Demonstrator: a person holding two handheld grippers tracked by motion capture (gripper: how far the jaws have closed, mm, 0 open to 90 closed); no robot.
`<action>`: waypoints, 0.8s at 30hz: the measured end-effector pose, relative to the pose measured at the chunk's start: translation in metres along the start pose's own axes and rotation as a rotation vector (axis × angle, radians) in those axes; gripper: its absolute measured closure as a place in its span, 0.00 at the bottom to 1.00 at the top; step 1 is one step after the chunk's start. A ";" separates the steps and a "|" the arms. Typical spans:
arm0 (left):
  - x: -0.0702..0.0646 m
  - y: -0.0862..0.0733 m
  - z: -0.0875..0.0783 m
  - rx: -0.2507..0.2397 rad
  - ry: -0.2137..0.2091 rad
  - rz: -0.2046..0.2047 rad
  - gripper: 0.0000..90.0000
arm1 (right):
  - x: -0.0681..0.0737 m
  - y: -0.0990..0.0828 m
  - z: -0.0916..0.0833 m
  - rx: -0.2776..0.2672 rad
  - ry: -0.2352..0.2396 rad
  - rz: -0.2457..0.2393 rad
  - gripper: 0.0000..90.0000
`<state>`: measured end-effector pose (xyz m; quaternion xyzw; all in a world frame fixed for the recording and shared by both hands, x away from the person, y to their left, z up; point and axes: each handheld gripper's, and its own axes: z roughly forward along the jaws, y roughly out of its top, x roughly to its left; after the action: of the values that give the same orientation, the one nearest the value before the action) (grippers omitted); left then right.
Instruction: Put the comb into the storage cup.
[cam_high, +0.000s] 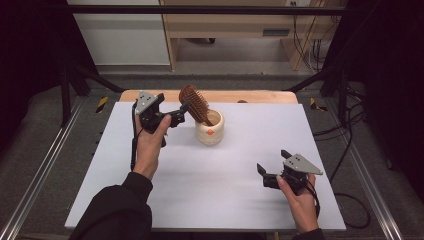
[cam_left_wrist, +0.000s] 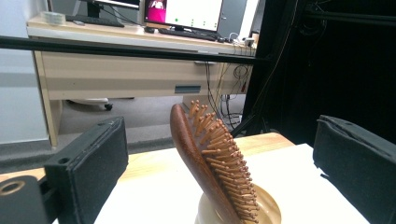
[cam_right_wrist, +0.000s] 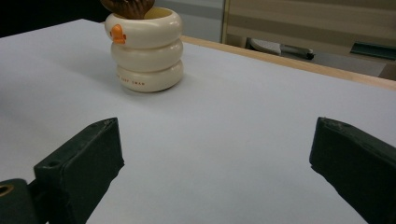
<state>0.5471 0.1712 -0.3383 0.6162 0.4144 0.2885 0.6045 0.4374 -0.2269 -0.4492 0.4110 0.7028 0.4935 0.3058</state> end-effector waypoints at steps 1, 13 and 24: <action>0.001 0.001 -0.001 0.000 0.002 0.001 0.04 | 0.000 0.000 0.000 0.000 0.000 0.000 0.03; 0.011 0.006 -0.022 0.003 0.019 0.005 0.03 | 0.002 0.001 0.001 -0.004 0.006 -0.001 0.03; 0.023 0.007 -0.048 -0.001 0.030 0.020 0.03 | 0.002 0.000 0.001 0.001 0.006 -0.003 0.03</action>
<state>0.5186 0.2155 -0.3295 0.6156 0.4170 0.3038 0.5957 0.4377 -0.2247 -0.4493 0.4084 0.7048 0.4940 0.3041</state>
